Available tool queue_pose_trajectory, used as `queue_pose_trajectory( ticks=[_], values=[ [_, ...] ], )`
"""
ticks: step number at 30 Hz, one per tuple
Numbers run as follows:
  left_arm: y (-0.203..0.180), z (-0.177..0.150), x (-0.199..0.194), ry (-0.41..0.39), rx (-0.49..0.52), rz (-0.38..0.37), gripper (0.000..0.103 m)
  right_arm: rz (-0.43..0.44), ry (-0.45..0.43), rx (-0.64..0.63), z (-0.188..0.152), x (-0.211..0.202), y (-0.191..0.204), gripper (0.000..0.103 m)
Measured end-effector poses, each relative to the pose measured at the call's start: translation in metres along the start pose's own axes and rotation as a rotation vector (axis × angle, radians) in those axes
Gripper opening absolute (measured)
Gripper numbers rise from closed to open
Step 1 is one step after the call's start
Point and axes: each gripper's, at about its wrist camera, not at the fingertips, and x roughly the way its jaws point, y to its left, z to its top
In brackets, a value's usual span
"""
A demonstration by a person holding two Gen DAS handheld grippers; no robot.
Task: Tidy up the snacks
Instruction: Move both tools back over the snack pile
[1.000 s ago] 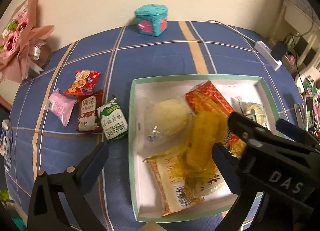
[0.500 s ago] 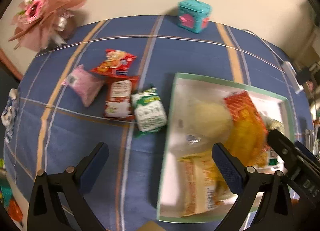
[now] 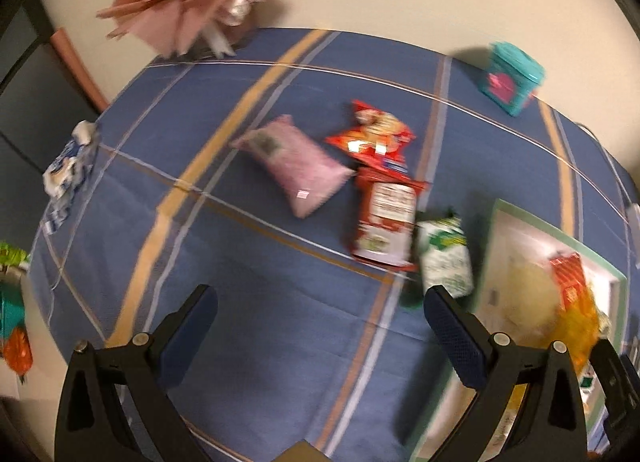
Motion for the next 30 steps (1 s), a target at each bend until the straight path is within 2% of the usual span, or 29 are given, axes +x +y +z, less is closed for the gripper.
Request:
queue_pose_trajectory(
  ticks=[10, 23, 30],
  values=[
    [0.046, 0.013, 0.007, 0.001, -0.098, 0.035, 0.103, 0.033, -0.022, -0.071, -0.003, -0.008, 0.045, 0.103],
    [0.097, 0.021, 0.015, 0.016, -0.189, 0.049, 0.103, 0.091, 0.007, -0.163, -0.015, 0.008, 0.111, 0.103],
    [0.108, 0.026, 0.021, 0.014, -0.2, 0.026, 0.103, 0.14, 0.004, -0.205, -0.016, 0.018, 0.138, 0.103]
  ],
)
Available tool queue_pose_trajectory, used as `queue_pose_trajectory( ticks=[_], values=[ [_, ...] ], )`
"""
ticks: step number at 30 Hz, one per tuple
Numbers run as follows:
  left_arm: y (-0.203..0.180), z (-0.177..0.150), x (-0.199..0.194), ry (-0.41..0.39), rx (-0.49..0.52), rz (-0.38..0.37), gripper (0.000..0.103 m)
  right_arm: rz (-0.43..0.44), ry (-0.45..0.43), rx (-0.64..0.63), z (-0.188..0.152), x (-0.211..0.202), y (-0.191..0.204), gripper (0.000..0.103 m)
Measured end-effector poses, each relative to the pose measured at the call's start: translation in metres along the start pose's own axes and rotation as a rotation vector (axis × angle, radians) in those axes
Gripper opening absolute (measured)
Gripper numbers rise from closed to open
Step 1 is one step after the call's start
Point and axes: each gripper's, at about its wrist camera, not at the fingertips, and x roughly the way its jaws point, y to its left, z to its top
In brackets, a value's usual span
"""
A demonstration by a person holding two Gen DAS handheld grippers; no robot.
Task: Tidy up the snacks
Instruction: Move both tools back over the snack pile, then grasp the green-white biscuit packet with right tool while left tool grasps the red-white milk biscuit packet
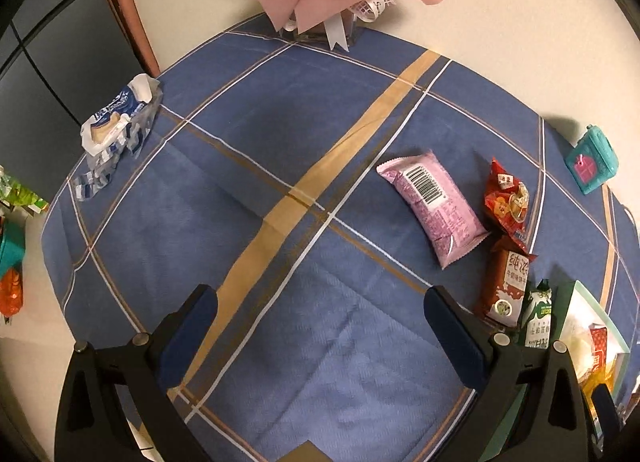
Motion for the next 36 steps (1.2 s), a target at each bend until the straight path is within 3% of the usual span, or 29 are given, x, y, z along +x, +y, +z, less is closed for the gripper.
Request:
queue_pose_trajectory(
  ticks=[14, 20, 30, 36],
  values=[
    [-0.023, 0.017, 0.016, 0.01, 0.035, -0.081, 0.103, -0.01, -0.031, -0.028, 0.021, 0.018, 0.012, 0.102],
    [-0.037, 0.015, 0.022, 0.028, 0.068, -0.122, 0.103, -0.005, -0.016, -0.025, 0.028, 0.032, 0.012, 0.089],
    [-0.05, -0.012, 0.039, 0.056, 0.125, -0.197, 0.103, 0.017, 0.024, -0.059, 0.03, 0.056, 0.02, 0.058],
    [-0.068, -0.013, 0.048, 0.082, 0.158, -0.231, 0.103, 0.022, 0.05, -0.061, 0.031, 0.07, 0.021, 0.056]
  ],
)
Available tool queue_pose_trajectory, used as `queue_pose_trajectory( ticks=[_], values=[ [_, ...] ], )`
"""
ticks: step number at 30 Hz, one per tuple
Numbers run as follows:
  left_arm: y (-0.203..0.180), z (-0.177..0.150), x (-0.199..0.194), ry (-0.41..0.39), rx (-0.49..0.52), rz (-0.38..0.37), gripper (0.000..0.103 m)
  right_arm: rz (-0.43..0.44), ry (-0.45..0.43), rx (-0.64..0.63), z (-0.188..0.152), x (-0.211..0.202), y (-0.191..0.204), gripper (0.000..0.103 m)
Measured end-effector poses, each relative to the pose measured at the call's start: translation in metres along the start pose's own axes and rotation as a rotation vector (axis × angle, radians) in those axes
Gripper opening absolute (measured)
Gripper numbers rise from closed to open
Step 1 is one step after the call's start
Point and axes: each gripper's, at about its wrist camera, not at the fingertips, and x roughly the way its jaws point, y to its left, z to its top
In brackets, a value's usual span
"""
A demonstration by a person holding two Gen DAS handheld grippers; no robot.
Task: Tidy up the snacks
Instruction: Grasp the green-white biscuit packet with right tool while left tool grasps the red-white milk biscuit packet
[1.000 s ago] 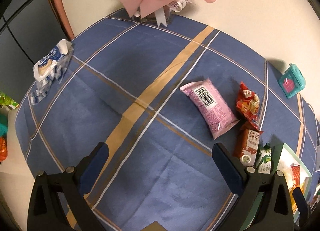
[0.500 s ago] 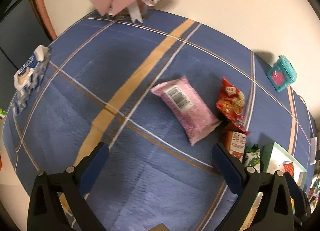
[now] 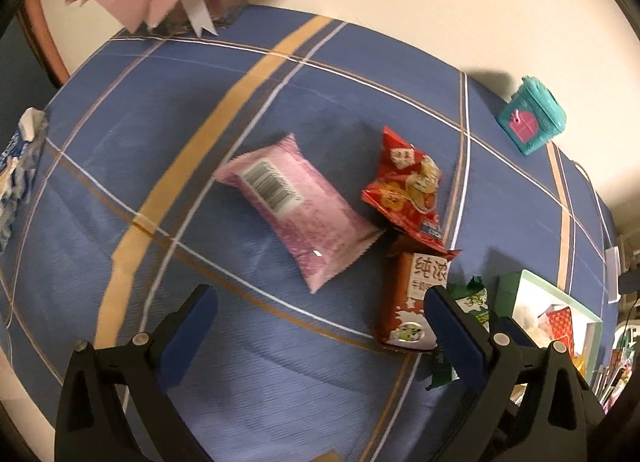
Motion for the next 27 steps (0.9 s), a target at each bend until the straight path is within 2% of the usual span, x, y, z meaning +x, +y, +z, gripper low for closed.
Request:
queue_pose_trajectory(
  ticks=[2, 8, 12, 15, 19, 27],
  values=[
    [-0.004, 0.001, 0.004, 0.005, 0.004, -0.005, 0.103, -0.001, 0.007, 0.004, 0.0, 0.004, -0.002, 0.056],
    [-0.019, 0.003, 0.01, 0.013, 0.039, -0.024, 0.102, -0.021, 0.024, -0.002, 0.001, 0.012, -0.006, 0.047],
    [-0.03, 0.003, 0.015, 0.021, 0.069, -0.016, 0.101, -0.013, 0.03, -0.012, 0.001, 0.013, -0.006, 0.047],
    [-0.038, 0.003, 0.02, 0.031, 0.088, -0.021, 0.094, -0.016, 0.038, -0.026, 0.0, 0.015, -0.004, 0.043],
    [-0.047, 0.001, 0.025, 0.042, 0.115, -0.015, 0.077, -0.015, 0.043, -0.036, 0.0, 0.017, -0.003, 0.043],
    [-0.053, 0.002, 0.028, 0.041, 0.13, -0.048, 0.066, -0.002, 0.054, -0.032, -0.001, 0.019, -0.003, 0.043]
  ],
)
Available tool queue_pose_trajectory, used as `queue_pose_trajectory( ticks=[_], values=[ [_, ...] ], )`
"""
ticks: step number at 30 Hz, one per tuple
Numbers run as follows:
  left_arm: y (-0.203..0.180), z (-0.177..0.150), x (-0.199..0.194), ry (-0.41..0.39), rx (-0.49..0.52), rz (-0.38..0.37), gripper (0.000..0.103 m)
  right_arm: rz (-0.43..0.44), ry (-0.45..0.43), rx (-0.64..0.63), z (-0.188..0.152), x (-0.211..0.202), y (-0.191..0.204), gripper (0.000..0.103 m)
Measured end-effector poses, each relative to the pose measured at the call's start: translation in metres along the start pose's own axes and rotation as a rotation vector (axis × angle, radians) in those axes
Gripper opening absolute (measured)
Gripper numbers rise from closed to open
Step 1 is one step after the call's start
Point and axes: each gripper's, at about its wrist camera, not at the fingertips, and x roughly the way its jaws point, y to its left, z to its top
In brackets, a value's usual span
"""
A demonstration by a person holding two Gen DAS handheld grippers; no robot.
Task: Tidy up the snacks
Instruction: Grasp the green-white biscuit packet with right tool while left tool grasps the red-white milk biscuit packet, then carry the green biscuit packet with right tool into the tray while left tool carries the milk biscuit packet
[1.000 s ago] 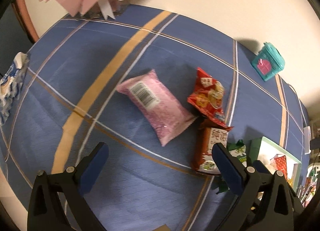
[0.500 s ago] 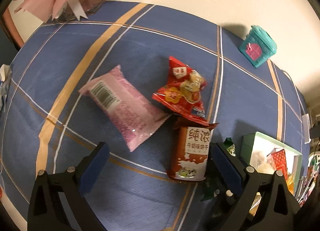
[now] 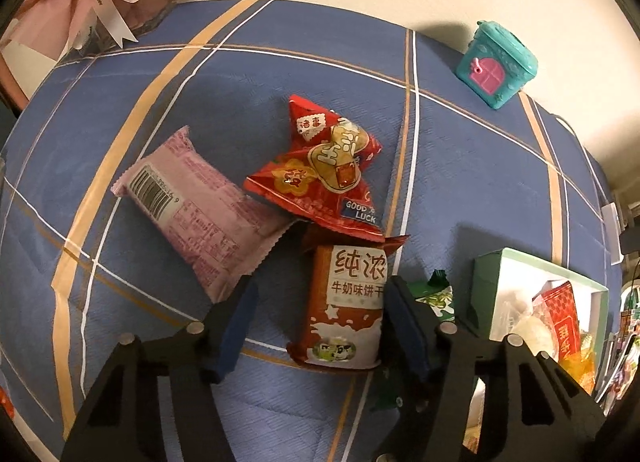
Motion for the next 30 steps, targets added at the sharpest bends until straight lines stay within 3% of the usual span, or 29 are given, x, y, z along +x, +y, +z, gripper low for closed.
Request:
queue_pose_trajectory(
  ticks=[4, 15, 20, 27, 30],
  values=[
    [0.007, 0.002, 0.0, -0.002, -0.025, -0.01, 0.061, 0.007, 0.003, 0.002, 0.0, 0.0, 0.0, 0.043],
    [0.04, 0.008, -0.004, 0.013, -0.107, 0.005, 0.06, 0.013, 0.009, 0.006, 0.001, 0.001, -0.003, 0.042],
    [0.04, 0.01, -0.005, 0.014, -0.093, 0.015, 0.058, 0.012, 0.011, 0.005, 0.002, 0.002, -0.002, 0.042],
    [0.028, 0.011, 0.013, 0.054, -0.072, 0.035, 0.042, 0.003, 0.013, -0.005, 0.001, 0.003, -0.001, 0.042],
    [0.025, 0.012, 0.013, 0.051, -0.072, 0.039, 0.041, 0.005, 0.012, -0.004, 0.001, 0.004, -0.001, 0.042]
  ],
)
